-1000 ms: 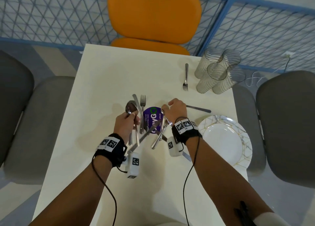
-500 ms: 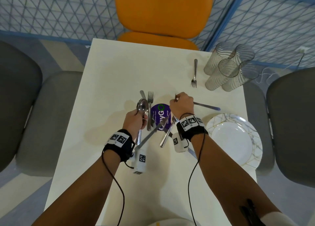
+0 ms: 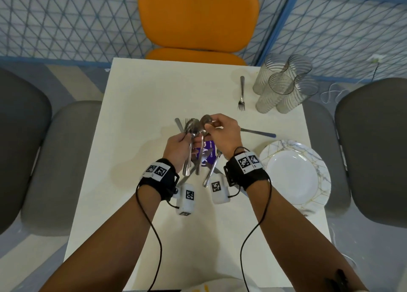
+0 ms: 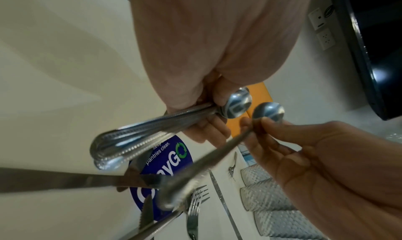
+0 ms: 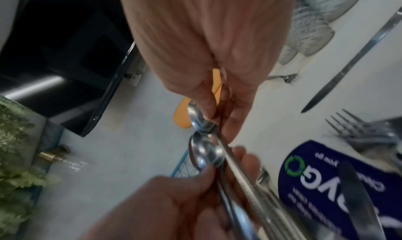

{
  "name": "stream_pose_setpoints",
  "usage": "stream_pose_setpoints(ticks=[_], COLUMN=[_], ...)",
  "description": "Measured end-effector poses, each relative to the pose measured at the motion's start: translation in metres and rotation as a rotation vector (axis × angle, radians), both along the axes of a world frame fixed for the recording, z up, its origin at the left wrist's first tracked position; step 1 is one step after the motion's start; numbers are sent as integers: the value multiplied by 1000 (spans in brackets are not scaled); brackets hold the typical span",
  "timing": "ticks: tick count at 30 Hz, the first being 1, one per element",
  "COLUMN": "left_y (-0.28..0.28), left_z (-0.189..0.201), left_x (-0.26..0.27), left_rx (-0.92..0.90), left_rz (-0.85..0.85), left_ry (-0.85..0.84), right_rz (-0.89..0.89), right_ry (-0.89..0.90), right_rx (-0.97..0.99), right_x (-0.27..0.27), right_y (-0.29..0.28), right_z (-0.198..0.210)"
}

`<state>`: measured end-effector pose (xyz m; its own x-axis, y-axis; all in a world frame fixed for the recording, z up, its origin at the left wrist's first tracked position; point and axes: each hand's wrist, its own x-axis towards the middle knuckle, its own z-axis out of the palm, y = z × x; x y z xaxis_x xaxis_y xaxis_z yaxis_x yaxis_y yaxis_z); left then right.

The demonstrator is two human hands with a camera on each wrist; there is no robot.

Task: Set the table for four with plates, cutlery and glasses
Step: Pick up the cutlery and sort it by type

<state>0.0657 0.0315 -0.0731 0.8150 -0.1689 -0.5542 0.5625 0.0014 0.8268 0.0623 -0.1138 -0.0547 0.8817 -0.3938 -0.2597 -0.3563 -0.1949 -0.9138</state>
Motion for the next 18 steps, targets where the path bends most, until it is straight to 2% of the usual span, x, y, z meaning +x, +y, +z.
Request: stream_pose_setpoints(ticks=[6,10,13,16,18], left_y=[0,2,4,8,10], left_z=[10,4,6,9,10], left_x=[-11,-14,-17,-19,-23], left_rx=[-147,-129,-242,-310,-264], left_rz=[-1,-30,-21,-61,-100], left_ry=[50,21,107,181,147], right_rz=[-48,-9,108,135,136], right_ry=[37,7,14,27,17], right_rx=[111,-31,-77,-70,-51], right_x=[-17,-17,-14,-15,-16], right_y=[16,14,7,1,-1], right_z=[4,1,2,5,6])
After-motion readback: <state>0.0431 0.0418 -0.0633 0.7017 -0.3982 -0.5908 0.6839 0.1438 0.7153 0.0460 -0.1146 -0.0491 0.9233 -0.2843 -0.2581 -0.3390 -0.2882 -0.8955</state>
